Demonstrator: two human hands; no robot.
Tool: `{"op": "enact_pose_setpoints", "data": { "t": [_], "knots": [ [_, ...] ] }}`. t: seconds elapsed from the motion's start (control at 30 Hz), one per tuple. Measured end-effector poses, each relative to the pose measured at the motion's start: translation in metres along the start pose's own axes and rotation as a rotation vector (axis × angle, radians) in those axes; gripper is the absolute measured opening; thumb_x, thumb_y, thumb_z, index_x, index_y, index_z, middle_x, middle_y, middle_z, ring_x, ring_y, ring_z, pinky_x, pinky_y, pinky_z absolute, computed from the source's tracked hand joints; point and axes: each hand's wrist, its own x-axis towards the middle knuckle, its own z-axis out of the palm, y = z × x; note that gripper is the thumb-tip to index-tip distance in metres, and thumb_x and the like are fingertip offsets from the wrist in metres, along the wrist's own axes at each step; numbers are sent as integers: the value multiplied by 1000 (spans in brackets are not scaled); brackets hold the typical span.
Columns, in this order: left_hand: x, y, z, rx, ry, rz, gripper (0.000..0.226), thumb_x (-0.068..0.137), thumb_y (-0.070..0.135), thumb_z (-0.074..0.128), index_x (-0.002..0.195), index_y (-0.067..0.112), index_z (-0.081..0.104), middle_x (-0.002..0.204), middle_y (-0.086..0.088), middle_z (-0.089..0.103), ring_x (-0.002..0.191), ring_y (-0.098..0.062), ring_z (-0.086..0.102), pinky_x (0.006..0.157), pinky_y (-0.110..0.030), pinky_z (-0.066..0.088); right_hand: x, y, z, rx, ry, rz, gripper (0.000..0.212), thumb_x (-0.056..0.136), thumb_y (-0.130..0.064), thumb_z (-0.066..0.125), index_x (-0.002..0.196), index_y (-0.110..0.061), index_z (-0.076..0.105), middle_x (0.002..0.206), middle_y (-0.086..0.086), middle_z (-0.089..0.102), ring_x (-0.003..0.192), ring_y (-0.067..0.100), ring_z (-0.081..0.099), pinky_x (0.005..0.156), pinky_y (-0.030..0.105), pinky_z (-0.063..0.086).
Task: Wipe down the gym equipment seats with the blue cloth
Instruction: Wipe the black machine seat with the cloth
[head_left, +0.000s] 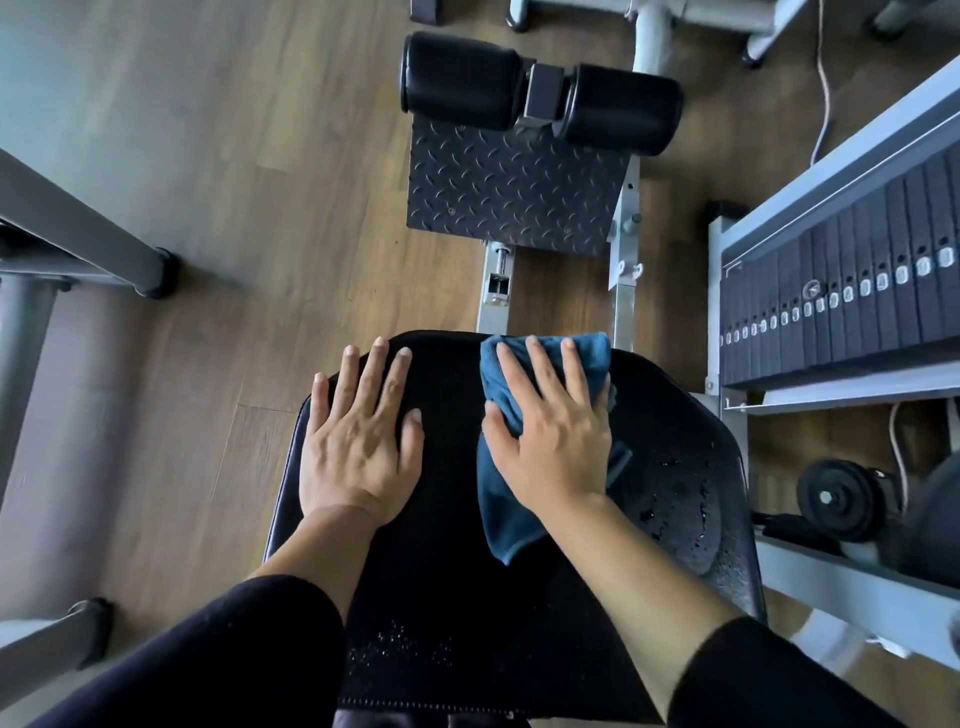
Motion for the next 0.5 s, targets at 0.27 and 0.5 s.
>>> {"op": "enact_pose_setpoints", "data": {
  "t": [0.27, 0.5],
  "knots": [
    [-1, 0, 1, -1, 7, 5, 62, 92, 44, 17, 152, 31, 8, 160, 8, 1, 147, -15, -4, 120, -41, 0, -41, 13, -1, 38, 84, 21, 52, 91, -42, 43, 140, -26, 49, 145, 3, 47, 142, 29, 28, 106, 62, 33],
    [-1, 0, -1, -14, 7, 9, 61, 93, 43, 18, 152, 30, 12, 160, 7, 3, 147, -16, -2, 120, -41, 0, -5, 10, -2, 15, 14, 61, 56, 88, -45, 38, 140, -28, 47, 145, 2, 47, 142, 33, 29, 103, 64, 34]
  ]
}}
